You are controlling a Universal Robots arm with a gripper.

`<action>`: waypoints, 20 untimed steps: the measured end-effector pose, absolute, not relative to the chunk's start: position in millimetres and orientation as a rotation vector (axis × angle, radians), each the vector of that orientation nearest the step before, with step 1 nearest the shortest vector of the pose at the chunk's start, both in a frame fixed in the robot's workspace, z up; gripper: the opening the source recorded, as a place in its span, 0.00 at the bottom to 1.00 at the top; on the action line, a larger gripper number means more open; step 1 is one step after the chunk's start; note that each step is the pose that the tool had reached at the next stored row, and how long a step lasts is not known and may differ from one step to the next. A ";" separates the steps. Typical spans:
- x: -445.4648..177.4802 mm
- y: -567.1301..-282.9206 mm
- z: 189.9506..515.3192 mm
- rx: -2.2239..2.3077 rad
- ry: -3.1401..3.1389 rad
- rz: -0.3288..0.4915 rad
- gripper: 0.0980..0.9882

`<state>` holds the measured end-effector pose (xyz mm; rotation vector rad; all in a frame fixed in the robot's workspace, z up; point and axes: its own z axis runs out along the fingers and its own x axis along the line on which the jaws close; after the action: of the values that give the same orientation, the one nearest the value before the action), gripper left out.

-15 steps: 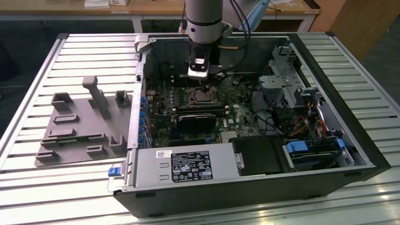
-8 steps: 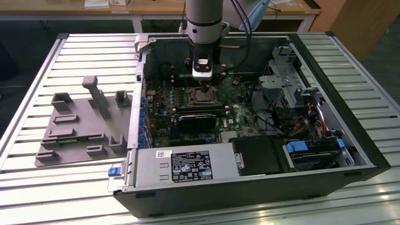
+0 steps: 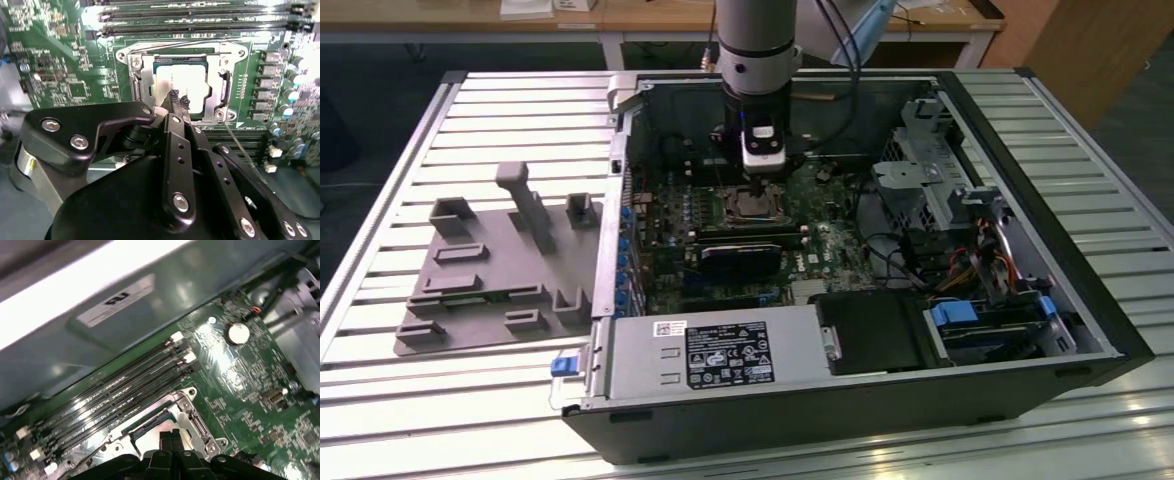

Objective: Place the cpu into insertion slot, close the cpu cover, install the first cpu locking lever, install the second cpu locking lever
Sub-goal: 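Close the cpu cover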

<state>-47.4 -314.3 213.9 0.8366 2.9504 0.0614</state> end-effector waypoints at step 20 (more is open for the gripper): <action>-47.4 -314.7 212.0 0.424 3.041 0.056 0.00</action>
<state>-47.4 -314.7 212.0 0.4238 3.0413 0.0563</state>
